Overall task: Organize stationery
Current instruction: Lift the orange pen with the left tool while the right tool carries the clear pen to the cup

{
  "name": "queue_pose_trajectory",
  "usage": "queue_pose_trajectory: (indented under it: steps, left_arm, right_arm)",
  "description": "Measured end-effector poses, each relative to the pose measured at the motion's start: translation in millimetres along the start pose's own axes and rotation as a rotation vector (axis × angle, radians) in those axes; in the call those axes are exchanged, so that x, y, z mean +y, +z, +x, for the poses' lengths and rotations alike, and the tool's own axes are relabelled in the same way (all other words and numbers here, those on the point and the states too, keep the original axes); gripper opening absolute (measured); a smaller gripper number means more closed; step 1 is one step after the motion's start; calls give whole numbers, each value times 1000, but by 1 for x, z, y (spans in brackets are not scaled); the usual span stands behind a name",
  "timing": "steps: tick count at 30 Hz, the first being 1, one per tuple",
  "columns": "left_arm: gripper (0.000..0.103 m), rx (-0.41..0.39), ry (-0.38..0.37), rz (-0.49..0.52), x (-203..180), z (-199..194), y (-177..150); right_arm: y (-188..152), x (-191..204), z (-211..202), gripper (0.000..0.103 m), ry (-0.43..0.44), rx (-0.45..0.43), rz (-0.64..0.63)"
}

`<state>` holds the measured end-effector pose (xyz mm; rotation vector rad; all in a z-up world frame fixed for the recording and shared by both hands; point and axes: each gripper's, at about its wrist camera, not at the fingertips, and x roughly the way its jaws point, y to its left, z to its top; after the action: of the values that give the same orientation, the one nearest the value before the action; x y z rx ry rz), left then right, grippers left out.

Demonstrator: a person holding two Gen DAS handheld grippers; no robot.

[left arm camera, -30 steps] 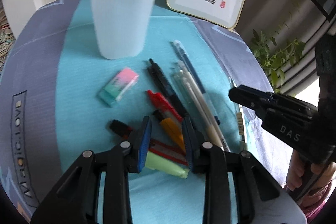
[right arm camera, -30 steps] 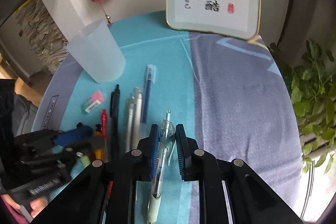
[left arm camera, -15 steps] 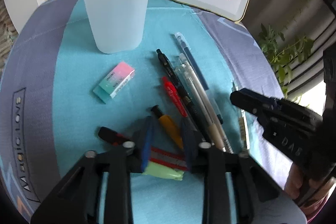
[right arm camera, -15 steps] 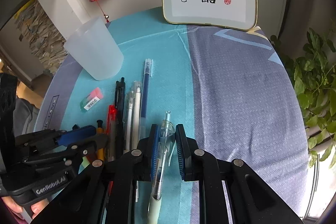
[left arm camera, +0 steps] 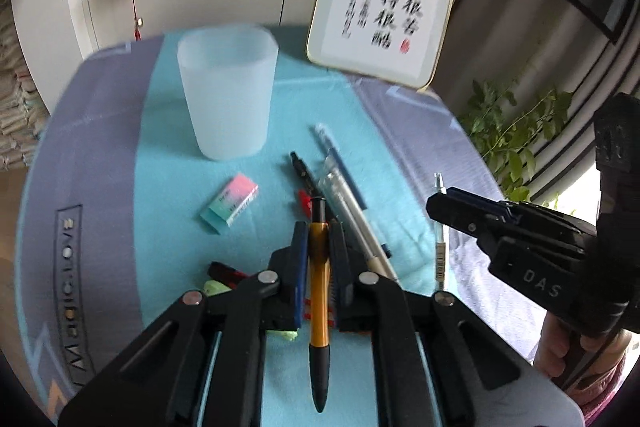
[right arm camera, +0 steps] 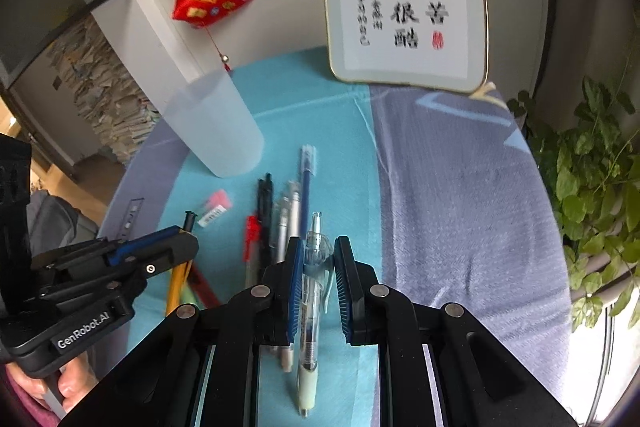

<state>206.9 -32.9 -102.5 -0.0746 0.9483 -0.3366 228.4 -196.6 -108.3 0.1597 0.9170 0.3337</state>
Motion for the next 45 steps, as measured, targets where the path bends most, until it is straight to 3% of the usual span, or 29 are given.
queue_pose_trajectory:
  steps: [7,14,20,30,35,45]
  left_arm:
    - [8,-100,11,16,0,-37,6]
    - [8,-226,68,12,8,-66,27]
    - [8,-343,112,-23,24,-85,59]
    - [8,-490,104,-7,33,-102,115]
    - [8,-531,96,-28,46,-95,132]
    - [8,-506,73,-86,69,-56,151]
  right_arm:
    - [4,24,-36,17,11,-80,-56]
    - [22,47,-60,17,-1,-157,-112]
    - [52,72,-76,16,-7,-233,-165]
    - [109,105,-76,17,19,-308,-202]
    - [130,111,-59,17,42,-305,-188]
    - [151,108,-14,16,43,-268,-159]
